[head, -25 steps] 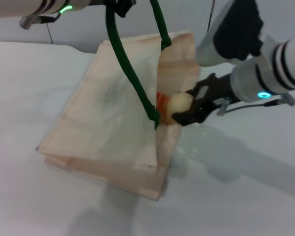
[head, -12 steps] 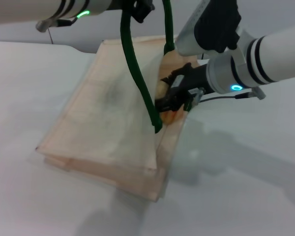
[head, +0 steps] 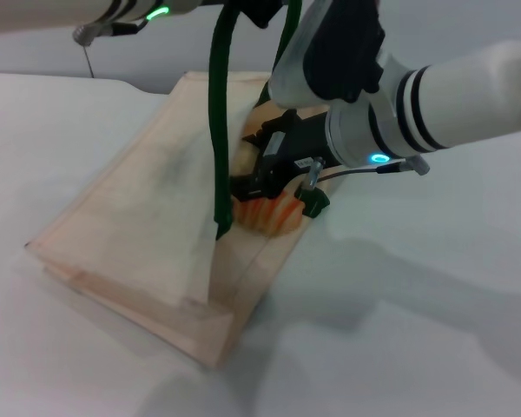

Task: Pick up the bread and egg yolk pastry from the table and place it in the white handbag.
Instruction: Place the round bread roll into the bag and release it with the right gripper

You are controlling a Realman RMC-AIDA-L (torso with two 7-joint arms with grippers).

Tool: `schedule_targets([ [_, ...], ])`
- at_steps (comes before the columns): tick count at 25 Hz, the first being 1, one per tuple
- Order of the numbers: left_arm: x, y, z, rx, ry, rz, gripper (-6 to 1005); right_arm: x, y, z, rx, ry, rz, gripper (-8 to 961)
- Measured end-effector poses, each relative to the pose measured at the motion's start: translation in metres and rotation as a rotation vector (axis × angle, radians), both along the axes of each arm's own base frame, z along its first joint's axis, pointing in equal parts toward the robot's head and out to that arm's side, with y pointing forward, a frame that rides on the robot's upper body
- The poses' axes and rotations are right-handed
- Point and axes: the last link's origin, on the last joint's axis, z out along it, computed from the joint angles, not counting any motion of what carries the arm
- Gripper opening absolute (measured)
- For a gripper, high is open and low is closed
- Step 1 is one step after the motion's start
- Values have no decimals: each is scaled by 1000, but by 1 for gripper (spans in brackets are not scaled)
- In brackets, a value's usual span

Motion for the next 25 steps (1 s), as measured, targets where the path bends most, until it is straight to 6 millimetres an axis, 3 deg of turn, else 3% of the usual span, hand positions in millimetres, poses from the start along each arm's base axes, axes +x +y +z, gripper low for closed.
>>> schedule_targets([
  [7, 9, -3, 0, 1, -12, -33, 191, 6, 7, -6, 9, -25, -9, 648],
  [21, 5, -3, 2, 8, -10, -19, 196, 8, 4, -11, -2, -57, 10, 645],
  [25, 1, -2, 4, 15, -12, -6, 197, 10, 6, -10, 1, -60, 6, 705],
])
